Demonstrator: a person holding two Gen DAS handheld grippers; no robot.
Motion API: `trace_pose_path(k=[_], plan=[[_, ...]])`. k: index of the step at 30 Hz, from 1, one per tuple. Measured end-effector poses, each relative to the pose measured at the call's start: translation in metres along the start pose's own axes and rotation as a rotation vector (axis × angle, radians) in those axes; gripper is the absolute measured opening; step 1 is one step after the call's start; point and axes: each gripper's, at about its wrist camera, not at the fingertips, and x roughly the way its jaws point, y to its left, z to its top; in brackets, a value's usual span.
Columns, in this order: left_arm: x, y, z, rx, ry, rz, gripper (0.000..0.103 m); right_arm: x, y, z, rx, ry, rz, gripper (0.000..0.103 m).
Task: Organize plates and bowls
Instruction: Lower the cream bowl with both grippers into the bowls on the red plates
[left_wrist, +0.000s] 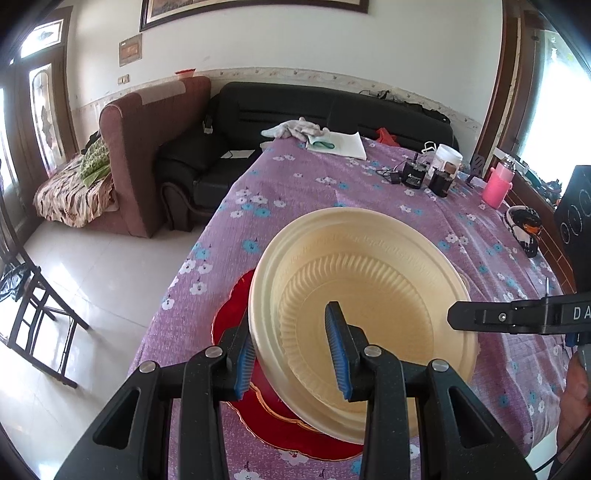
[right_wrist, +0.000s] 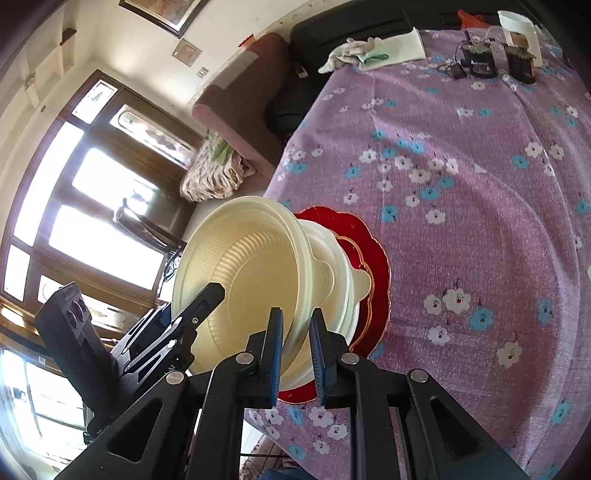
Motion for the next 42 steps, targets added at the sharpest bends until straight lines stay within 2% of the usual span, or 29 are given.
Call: trace_pose_path(k=[11,29,34,42], plan=[[0.008,0.005,-0.003,-0.015,0.019,0.011,0.034,0.005,-0.001,-0.001,0.006,0.008,-0.010,0.017],[0.003,0.009,-0.004,-0.017,0.007,0.014,0.035,0.001,0.000,0.000,-0.015,0.008,-0.010,0.019],[0.002,0.008,-0.003,-0.016,0.005,0.013,0.036,-0.003,-0.001,0.000,-0.019,-0.004,-0.013,0.023],[-0.011,0.024,0.001,-0.056,-0.026,0.001,0.038,-0.024,-0.008,-0.002,-0.024,-0.063,-0.017,0.024]])
